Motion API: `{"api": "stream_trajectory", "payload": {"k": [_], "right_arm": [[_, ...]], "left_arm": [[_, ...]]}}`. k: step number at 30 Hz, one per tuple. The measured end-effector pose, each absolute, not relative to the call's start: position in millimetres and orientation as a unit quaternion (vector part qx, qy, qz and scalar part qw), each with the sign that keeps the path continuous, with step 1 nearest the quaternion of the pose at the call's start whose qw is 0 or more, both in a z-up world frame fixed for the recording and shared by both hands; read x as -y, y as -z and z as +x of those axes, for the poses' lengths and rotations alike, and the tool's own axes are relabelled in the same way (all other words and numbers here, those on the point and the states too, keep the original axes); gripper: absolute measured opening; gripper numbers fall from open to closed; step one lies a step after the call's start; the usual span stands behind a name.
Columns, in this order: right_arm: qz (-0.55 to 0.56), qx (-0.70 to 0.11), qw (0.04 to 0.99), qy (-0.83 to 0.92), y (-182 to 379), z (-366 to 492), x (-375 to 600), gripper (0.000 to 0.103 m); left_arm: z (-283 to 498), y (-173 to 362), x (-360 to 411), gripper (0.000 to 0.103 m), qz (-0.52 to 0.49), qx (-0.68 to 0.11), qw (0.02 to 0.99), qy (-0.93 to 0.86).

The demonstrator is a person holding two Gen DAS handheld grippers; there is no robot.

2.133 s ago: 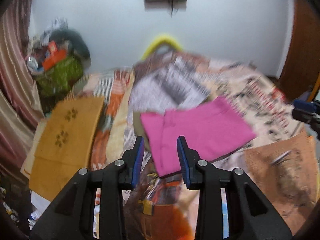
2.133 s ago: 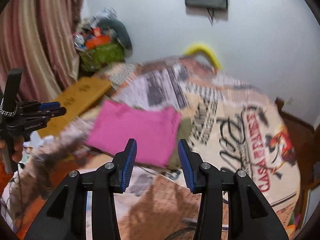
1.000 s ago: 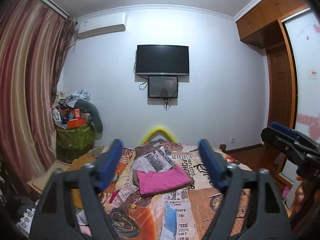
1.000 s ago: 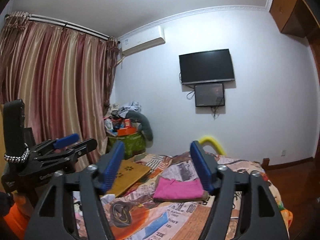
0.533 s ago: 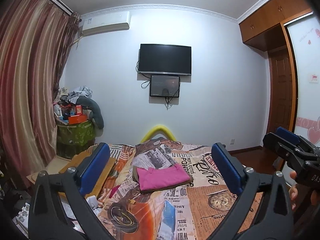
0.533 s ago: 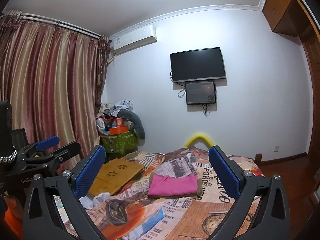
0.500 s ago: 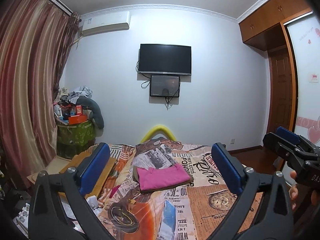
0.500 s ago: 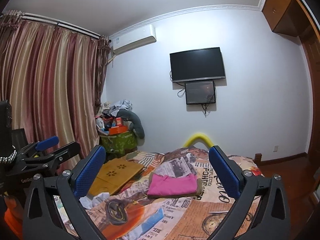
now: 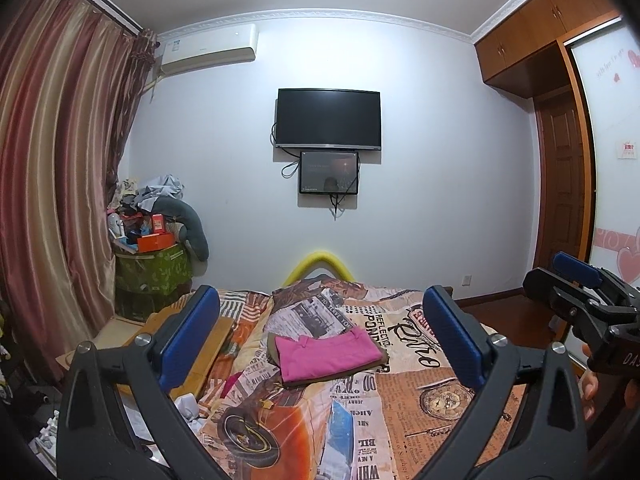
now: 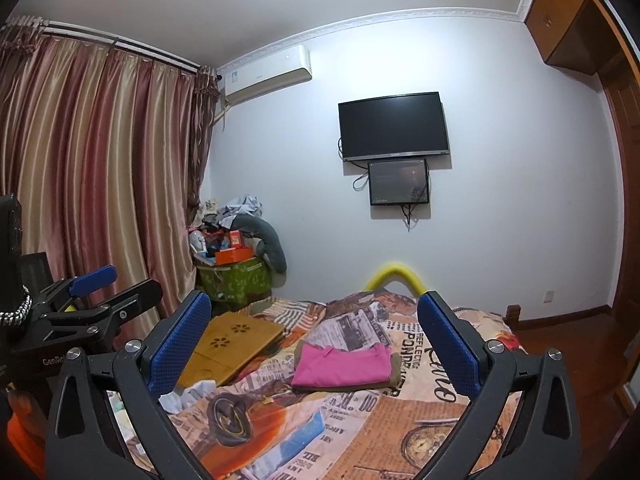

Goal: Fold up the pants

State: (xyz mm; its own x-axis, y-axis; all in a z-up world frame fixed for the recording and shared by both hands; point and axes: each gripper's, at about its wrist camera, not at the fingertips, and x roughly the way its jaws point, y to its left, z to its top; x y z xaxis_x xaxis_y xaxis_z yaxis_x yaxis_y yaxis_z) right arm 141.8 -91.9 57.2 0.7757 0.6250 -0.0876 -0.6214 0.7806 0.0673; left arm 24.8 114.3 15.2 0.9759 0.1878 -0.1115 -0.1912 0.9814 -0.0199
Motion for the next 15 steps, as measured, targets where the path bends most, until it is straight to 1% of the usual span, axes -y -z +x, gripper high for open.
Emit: {"api": "stream_trajectory", "payload": {"k": [15], "right_arm": [[0.016, -0.060, 0.943, -0.326, -58.0, 140.8, 94.4, 0.103]], "left_arm": [[28.1, -15.4, -115.3, 0.103, -0.017, -0.060, 0.994, -0.094]]}}
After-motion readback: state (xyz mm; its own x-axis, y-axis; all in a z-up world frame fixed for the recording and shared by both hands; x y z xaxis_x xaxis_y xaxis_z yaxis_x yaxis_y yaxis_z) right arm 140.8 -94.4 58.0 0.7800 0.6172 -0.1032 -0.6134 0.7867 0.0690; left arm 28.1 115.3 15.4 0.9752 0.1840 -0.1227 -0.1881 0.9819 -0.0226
